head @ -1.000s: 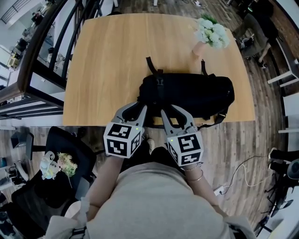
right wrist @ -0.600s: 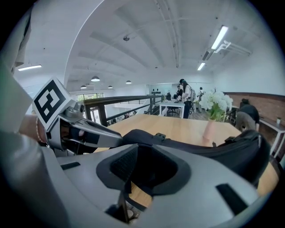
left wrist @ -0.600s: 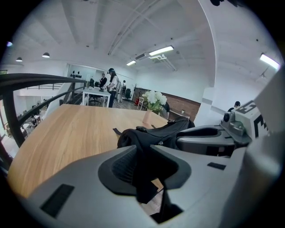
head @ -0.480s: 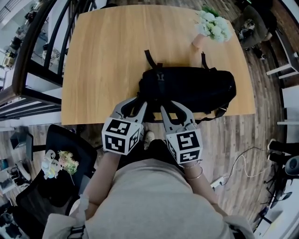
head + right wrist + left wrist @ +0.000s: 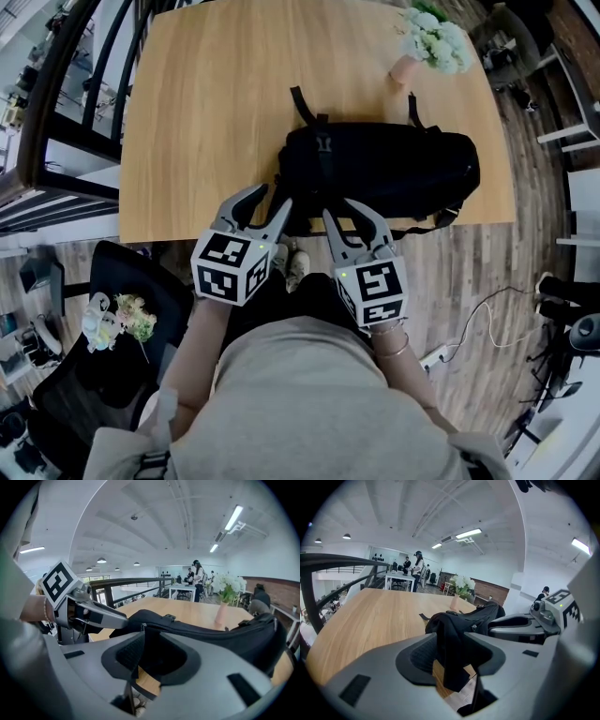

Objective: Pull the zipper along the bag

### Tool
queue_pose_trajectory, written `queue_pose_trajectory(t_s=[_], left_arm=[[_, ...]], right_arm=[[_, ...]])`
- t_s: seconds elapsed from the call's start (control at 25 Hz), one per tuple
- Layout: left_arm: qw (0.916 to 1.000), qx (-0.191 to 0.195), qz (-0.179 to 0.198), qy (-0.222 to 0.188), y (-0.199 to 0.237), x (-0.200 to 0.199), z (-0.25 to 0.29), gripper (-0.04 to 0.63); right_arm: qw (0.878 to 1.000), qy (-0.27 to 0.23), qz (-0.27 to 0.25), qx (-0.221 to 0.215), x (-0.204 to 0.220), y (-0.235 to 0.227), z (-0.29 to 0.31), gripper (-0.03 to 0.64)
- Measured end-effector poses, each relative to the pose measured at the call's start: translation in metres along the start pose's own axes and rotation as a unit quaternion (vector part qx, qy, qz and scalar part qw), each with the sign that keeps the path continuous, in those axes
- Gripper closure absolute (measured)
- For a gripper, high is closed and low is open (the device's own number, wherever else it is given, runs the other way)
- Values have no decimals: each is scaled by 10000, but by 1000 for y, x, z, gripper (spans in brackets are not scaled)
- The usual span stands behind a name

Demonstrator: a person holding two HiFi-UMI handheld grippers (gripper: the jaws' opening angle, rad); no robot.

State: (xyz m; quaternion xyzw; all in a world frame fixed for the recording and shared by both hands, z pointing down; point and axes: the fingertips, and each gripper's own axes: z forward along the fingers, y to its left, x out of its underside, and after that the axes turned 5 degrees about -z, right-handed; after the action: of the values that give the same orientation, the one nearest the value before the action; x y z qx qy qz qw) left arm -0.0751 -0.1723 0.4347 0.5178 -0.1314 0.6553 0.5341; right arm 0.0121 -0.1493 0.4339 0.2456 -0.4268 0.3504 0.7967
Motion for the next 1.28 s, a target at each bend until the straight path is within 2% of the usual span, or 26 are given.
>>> queue_pose_trajectory(t_s=[0.2,0.36,0.48,0.68,0.92,1.04,1.28], left_arm=[[9994,262,-223,79,-4,9,3,402],[9983,425,-355,191,-6,18,7,403],[9979,451,-415,205,-5,22,9,403],[9969,592,-453,235,-6,25,12,409],[9972,648,-292,211,-12,25,13,482],[9974,653,-252,179,-15,24,12,516],[9978,624,-143,146,-19,20,9,534]], right_arm=[[9986,6,-534,-56,-5,10,0,525],[9912,134,-1317,65,-3,15,4,523],[9860,111,-1654,159,-4,18,8,524],[9828,161,-1828,199,-4,21,13,525],[9795,179,-1996,187,1,29,17,529],[9795,172,-1995,203,3,30,19,552],[9807,191,-1931,230,3,26,22,555]])
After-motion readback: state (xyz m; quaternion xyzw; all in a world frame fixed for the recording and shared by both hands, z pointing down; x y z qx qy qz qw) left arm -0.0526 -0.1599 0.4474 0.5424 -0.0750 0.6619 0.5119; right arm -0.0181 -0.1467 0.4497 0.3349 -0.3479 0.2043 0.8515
